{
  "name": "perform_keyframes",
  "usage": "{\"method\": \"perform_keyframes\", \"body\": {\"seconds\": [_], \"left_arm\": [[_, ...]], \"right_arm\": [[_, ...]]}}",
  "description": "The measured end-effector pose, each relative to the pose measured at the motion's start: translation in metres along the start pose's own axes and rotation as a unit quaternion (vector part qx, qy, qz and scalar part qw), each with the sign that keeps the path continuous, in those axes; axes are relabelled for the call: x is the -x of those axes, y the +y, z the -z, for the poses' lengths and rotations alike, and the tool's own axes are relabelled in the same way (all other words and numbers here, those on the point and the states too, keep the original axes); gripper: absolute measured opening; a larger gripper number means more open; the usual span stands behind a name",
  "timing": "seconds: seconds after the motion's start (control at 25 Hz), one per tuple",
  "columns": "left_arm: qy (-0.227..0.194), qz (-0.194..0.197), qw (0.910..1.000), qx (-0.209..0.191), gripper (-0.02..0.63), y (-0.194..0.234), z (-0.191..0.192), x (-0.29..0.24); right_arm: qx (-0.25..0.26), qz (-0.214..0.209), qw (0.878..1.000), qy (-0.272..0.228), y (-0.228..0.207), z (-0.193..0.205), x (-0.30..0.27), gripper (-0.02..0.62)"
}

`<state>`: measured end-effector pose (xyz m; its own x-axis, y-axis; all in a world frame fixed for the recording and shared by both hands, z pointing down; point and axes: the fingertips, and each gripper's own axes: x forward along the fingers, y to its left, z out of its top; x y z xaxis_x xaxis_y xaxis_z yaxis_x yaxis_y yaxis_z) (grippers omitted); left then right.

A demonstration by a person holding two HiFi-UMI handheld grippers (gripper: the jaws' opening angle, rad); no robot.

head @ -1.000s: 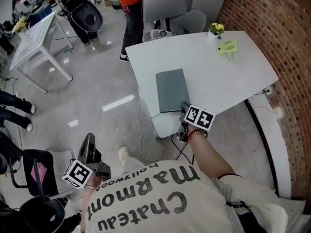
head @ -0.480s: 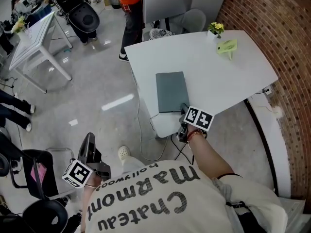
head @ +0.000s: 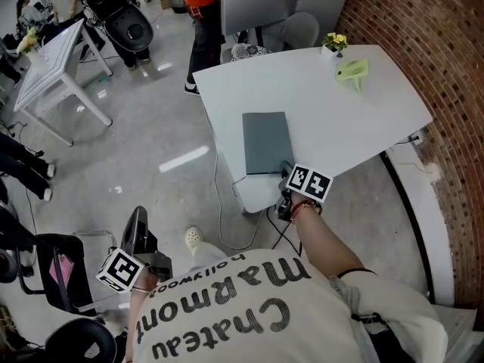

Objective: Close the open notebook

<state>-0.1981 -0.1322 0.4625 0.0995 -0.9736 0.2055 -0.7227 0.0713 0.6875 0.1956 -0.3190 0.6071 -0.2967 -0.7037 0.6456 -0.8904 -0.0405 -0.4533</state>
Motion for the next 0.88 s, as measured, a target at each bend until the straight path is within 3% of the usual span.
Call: {"method": "perform_keyframes", "body": {"seconds": [0.44, 0.88], "left_arm": [[-0.004, -0.005, 1.0, -0.003, 0.002, 0.001, 0.004, 0.012], [-0.021, -0.007, 0.9997, -0.012, 0.002, -0.004, 0.009, 0.032]], "right_arm": [[0.009, 0.002, 1.0, 0.004, -0.003, 0.006, 0.004, 0.114], [0.063, 0.01, 0.998, 0.005, -0.005, 0.012, 0.006, 0.137]]}}
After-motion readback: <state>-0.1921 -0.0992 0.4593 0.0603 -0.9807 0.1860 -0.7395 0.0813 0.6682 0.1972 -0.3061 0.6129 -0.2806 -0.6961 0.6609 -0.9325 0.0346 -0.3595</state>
